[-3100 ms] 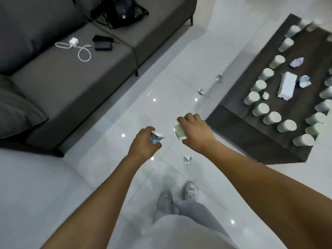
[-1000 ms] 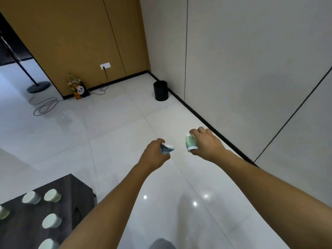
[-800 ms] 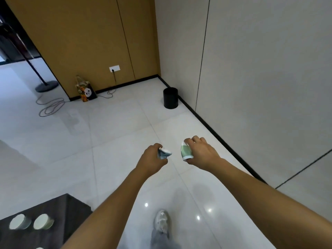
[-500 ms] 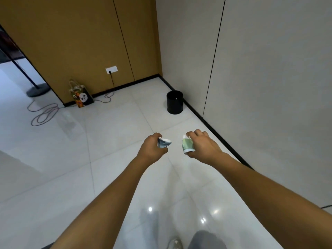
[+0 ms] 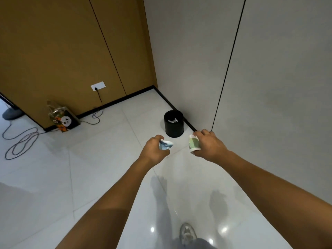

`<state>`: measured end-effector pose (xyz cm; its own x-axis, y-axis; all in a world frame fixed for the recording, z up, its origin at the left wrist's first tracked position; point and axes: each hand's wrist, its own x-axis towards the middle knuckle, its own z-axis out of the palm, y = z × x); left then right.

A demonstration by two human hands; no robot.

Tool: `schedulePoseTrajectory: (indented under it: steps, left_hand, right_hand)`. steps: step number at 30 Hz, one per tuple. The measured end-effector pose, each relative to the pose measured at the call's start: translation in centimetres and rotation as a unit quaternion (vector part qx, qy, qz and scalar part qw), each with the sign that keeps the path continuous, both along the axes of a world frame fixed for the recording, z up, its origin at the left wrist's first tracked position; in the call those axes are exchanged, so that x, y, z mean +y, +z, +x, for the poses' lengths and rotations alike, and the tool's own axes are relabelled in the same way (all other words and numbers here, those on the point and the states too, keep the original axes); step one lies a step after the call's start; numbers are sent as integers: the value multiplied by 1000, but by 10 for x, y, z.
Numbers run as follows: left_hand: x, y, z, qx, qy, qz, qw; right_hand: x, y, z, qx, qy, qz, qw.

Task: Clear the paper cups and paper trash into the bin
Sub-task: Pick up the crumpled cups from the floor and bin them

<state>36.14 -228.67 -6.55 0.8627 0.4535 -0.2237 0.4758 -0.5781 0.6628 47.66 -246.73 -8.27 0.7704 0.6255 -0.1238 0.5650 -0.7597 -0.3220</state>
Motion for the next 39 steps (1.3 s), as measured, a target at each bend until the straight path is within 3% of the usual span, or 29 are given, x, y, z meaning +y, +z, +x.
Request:
schedulePoseTrajectory:
  steps: [7,20,26,32,39]
  left_hand:
    - [86,-10,135,23,27,-37,999]
    - [258,-56,426,44,-14,-32,998]
    - [300,-92,518,97,15,-75,992]
    - [345,-129,607,142,78,-103,981]
    - [384,-184,673,146,135,-142,970]
  right_hand:
    - [87,-13,135,35,22,-12,999]
    - [265,-51,395,95,-15,-3,995]
    - [306,-84,491,127,8,-68,990]
    - [361,-109,592,153,46,-75,984]
    - [407,-168,656,201,77,-100,972]
